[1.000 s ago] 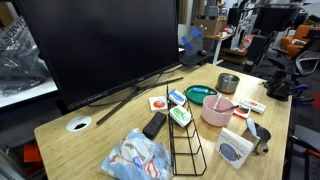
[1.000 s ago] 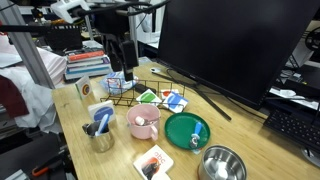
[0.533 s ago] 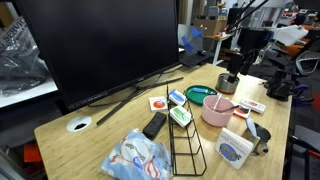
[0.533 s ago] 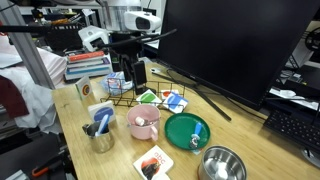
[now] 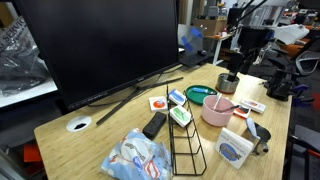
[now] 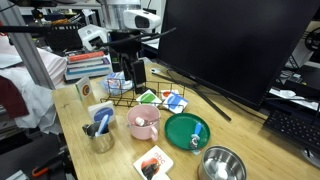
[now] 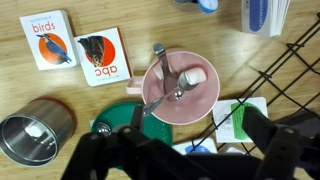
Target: Remove the book with some green from the book rack and put it on the table
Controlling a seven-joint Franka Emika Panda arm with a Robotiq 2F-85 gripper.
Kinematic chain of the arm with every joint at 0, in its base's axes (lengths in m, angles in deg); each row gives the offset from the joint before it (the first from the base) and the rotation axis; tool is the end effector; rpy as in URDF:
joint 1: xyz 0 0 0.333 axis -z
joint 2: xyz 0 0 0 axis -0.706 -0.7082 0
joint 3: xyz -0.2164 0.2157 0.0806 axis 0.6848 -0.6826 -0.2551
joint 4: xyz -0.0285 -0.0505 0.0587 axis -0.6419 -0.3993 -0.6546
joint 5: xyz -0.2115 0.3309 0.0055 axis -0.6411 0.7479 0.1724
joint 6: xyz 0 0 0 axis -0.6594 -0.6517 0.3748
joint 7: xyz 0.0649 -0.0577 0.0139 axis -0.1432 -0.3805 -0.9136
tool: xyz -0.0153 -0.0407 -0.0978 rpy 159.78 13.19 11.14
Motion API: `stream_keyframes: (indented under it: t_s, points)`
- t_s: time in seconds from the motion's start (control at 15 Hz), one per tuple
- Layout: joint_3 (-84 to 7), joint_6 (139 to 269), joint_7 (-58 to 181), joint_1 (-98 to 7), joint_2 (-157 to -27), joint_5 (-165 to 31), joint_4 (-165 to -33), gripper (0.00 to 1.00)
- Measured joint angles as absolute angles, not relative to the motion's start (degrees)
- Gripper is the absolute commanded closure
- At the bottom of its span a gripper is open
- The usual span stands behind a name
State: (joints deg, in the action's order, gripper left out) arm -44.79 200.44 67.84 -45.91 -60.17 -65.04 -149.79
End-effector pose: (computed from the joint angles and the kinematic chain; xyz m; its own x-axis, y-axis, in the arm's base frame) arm 0.4427 0.0240 0.3842 0.9910 -0.1238 0.0511 -0.1246 -0.9921 0.0145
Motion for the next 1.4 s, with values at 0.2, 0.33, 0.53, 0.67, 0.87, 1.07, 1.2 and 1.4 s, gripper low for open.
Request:
stream_keyframes:
  t_s: [0.2, 0.33, 0.53, 0.67, 0.87, 1.07, 1.2, 1.4]
  points:
    - [-44.81, 200.67, 69.1, -45.91, -60.78, -64.75, -149.86, 0.0]
    - [-44.87, 201.66, 71.25, -45.91, -60.94, -64.76, -150.16, 0.0]
    - [-44.98, 205.19, 74.51, -45.91, -61.27, -64.88, -151.14, 0.0]
    - [-44.98, 207.21, 75.85, -45.89, -61.79, -64.88, -151.75, 0.0]
    - [-45.05, 209.23, 76.19, -45.92, -62.53, -64.87, -152.48, 0.0]
    - [-45.38, 210.12, 76.19, -45.96, -62.59, -64.87, -152.97, 0.0]
    - [-45.39, 210.32, 76.19, -45.96, -62.59, -64.87, -153.02, 0.0]
    - [-45.39, 210.45, 76.19, -45.96, -62.59, -64.87, -153.04, 0.0]
